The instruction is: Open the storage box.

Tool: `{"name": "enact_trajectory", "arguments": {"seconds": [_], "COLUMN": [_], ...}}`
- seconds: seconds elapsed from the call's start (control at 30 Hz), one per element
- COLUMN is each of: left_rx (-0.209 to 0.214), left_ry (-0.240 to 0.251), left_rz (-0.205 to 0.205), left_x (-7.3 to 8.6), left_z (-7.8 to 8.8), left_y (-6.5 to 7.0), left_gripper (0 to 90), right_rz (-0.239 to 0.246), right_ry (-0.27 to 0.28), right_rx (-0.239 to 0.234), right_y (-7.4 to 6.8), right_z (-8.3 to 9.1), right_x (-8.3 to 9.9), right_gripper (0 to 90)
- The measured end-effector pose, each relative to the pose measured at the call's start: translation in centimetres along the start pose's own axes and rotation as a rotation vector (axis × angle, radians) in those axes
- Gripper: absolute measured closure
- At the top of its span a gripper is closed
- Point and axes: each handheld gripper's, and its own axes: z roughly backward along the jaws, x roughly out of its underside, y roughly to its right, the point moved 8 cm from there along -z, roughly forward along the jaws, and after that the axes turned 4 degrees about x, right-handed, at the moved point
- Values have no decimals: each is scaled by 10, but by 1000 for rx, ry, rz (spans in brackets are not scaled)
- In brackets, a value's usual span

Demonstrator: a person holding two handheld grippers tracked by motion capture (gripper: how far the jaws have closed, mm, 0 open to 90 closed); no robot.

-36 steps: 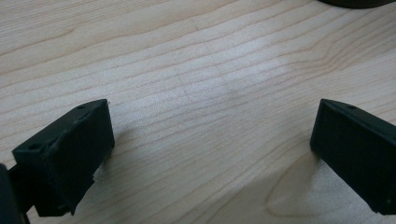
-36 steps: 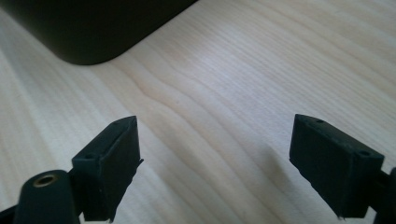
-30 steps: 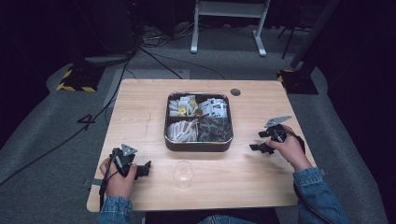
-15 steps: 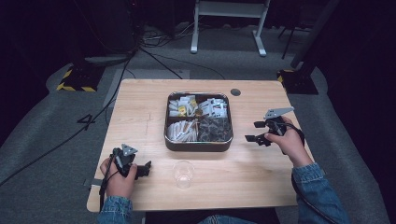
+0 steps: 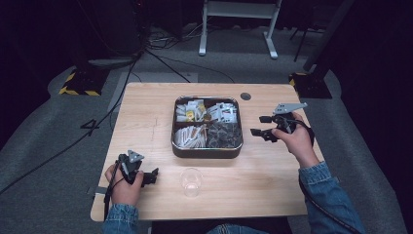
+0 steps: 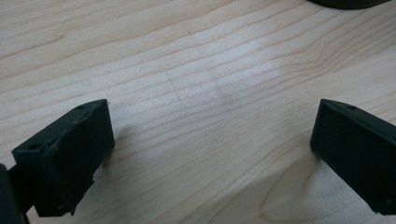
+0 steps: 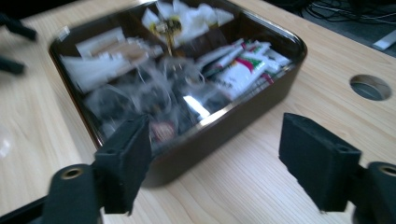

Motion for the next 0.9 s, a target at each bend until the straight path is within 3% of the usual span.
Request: {"name": "enact_trajectory", "arguments": {"seconds": [0.07, 0.17, 0.33, 0.53, 0.9], "left_rx": [20, 28, 26, 28, 28], "left_ry": [-3, -7, -5, -2, -2], "left_rz": [-19, -29, -25, -26, -27], "left_x": [-3, -3, -4, -6, -6], "left_z": [-2, -2, -4, -5, -5], "left_y": [-1, -2, -2, -1, -1], "left_gripper": [0, 0, 0, 0, 1], "right_rz": [-25, -15, -8, -26, 17], "right_ry": [1, 0, -17, 0, 6], "right_rx": [2, 9, -8, -13, -15], "right_y": [-1, -3, -10, -15, -16], "right_z": [-1, -2, -7, -18, -37], "right_x": [-6, -14, -26, -34, -48], "right_gripper": [269, 276, 279, 286, 252]}}
